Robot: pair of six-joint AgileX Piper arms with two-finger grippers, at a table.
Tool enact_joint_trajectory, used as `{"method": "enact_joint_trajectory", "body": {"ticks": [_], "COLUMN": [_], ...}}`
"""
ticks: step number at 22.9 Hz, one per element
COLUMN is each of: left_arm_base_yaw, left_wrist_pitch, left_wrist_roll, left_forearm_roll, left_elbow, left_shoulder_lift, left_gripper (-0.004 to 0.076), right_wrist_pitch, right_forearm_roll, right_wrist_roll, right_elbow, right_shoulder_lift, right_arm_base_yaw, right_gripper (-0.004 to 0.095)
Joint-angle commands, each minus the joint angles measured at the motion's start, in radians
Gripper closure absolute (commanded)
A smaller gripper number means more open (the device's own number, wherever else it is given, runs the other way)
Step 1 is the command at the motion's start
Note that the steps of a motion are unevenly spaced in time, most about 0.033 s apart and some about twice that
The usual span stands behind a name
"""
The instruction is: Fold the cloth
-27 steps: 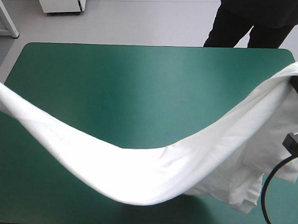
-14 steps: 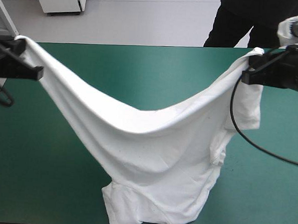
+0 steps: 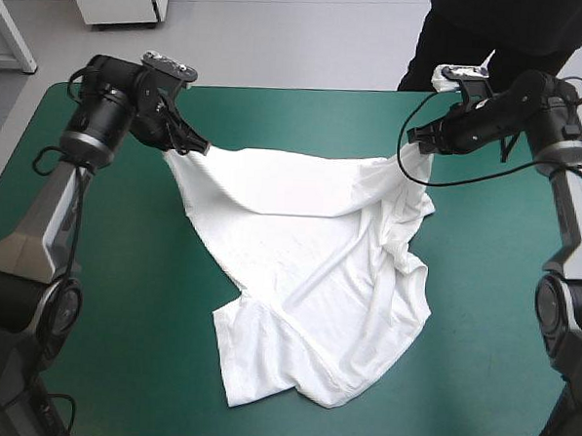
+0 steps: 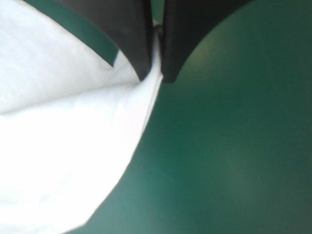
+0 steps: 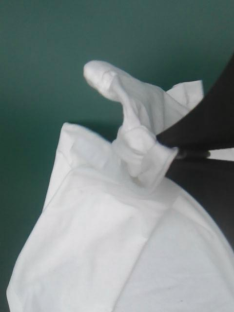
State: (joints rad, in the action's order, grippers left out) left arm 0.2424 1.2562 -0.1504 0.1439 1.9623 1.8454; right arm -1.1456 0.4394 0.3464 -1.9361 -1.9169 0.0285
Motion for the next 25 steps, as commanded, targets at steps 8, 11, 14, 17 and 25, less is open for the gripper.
{"method": "enact_joint_trajectory", "body": {"ticks": [8,11,14,17,25], "left_arm_base_yaw": [-0.079,-0.117,-0.129,-0.129,-0.126], "left_wrist_pitch": [-0.103,-0.112,-0.083,-0.066,0.030], "left_wrist_roll": [0.031,0.031,-0.025,-0.071,-0.046], "left_forearm_roll": [-0.067,-0.123,-0.215,-0.277,-0.235], "left_elbow": [0.078,0.078,0.078,0.078,0.047], "left_shoulder_lift": [0.100,0.113,0.117,0.117,0.006], "left_gripper": [0.0746,0.0745,0.0695,0.0488,0.0281], "right_wrist_pitch": [0.026,0.041,0.009,-0.031,-0.089], "right_forearm_roll": [0.089,0.080,0.084,0.117,0.119], "right_wrist_roll": [0.049,0.063,0.092,0.112,0.090], "right_elbow": [-0.170,-0.170,-0.170,-0.170,-0.119], "right_shoulder_lift": [-0.188,-0.204,-0.208,-0.208,-0.104], "right_arm_base_yaw": [0.002,0.002,0.000,-0.004,-0.088], "right_gripper": [0.0920,0.0920,0.0900,0.0687,0.0363]}}
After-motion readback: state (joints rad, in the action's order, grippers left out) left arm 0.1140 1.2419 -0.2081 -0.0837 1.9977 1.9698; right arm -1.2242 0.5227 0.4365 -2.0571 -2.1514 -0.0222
